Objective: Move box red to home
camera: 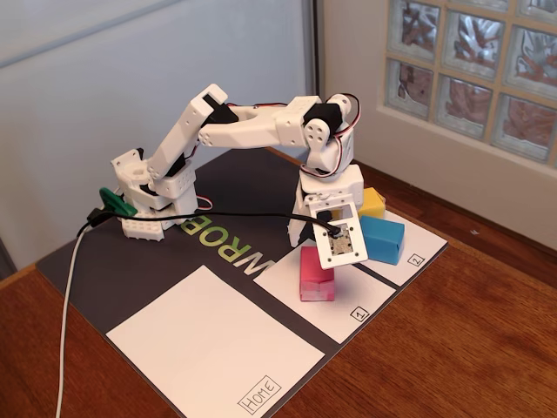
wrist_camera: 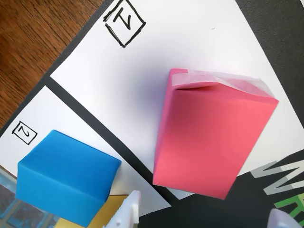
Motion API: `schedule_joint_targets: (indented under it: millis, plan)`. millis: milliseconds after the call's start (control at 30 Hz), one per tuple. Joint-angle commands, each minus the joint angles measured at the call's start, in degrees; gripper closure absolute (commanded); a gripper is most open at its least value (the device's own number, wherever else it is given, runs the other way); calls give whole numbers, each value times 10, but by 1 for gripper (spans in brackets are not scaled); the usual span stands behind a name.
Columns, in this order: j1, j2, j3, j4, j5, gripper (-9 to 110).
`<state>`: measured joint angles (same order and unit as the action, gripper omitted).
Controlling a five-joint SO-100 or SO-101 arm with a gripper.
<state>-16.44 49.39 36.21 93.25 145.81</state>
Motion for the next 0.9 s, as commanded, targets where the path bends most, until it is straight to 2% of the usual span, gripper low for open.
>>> schedule_joint_targets:
  millis: [0, 100, 267, 600, 867]
  plan:
    - [-7, 5, 4, -5, -6, 69]
    - [-3, 25, 47, -9, -9, 71]
    - [9, 177, 310, -148, 4, 63]
    - [10, 163, 309, -188, -2, 62]
    - [19, 176, 281, -169, -4, 63]
